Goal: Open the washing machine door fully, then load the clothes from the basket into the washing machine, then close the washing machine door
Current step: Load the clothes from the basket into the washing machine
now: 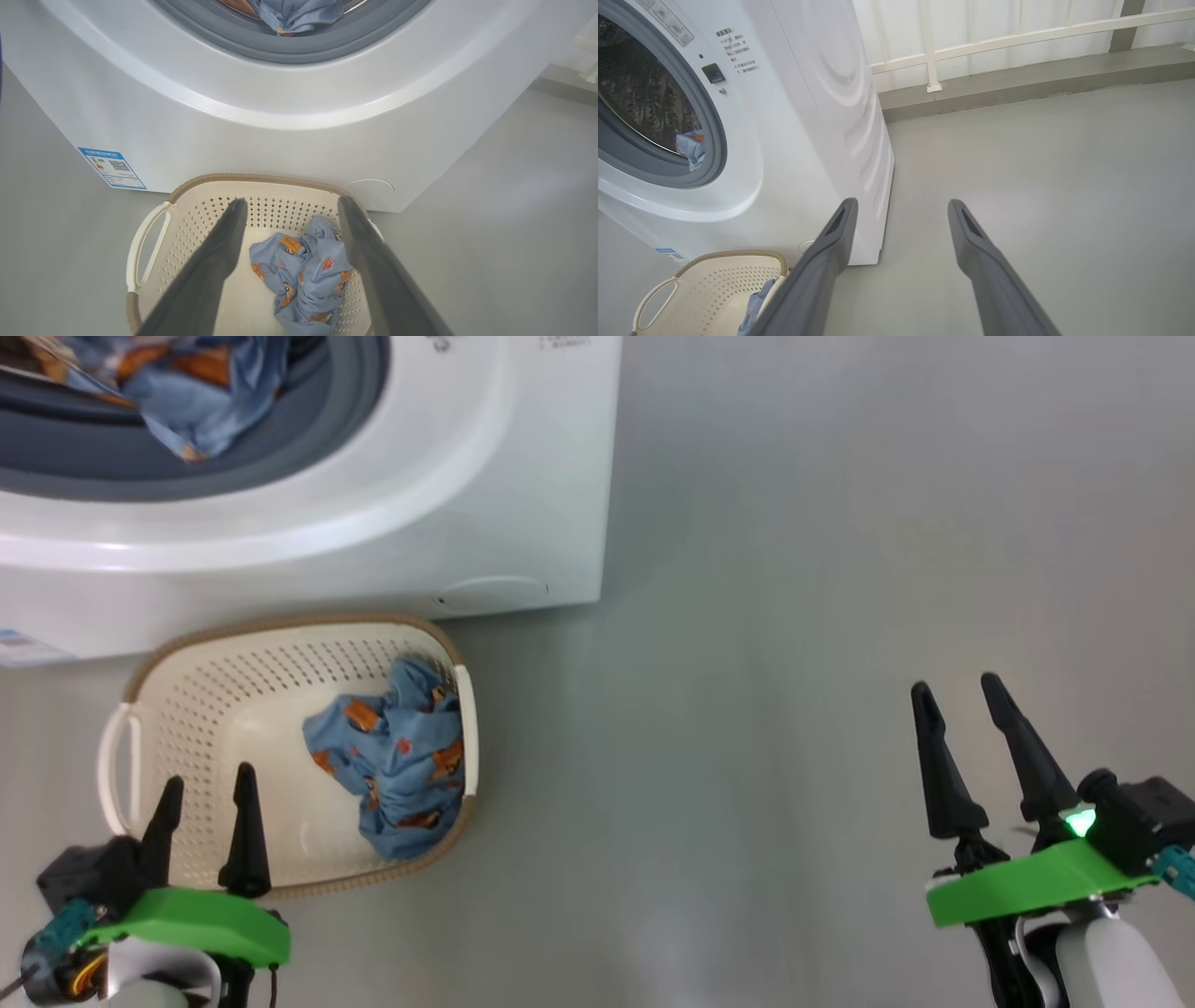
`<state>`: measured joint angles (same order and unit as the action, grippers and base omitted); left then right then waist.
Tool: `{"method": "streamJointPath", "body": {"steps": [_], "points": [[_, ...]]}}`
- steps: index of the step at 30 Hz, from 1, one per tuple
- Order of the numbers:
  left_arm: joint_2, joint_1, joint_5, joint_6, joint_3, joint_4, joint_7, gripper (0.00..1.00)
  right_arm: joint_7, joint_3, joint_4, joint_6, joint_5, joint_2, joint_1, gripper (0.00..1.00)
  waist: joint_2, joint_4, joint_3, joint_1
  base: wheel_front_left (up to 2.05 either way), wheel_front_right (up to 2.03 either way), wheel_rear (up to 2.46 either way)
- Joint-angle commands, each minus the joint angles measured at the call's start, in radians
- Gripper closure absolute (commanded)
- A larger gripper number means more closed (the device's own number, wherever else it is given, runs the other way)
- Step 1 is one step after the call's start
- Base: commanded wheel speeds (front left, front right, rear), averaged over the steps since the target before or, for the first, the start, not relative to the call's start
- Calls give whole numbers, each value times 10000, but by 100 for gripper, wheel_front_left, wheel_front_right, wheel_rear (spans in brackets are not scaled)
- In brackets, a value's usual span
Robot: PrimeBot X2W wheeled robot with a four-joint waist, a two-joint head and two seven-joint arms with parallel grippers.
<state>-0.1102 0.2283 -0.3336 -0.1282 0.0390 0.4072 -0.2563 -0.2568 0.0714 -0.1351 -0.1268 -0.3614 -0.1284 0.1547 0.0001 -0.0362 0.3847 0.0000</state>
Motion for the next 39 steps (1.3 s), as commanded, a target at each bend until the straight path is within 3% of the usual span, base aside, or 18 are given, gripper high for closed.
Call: {"method": "streamJointPath", "body": {"steps": [1,14,26,39], "points": [[-362,345,-160,-25,177,129,-55,0,-49,222,285,-39,170,22,235,0,-1,-179,619,0,0,0,0],[-858,2120,-800,-25,-972,2008,-55,0,-49,186,387,-39,277,451,1279,0,-1,-387,2192,0,0,0,0],[-1094,3549,-1431,-25,-2527,3716,-55,0,-49,182,462,-39,314,605,1791,0,-1,-555,3000,0,0,0,0],[-1898,5175,-2846,-25,-4832,5150,-55,0,-49,356,609,-39,405,672,2107,0,-1,-936,4071,0,0,0,0]]}}
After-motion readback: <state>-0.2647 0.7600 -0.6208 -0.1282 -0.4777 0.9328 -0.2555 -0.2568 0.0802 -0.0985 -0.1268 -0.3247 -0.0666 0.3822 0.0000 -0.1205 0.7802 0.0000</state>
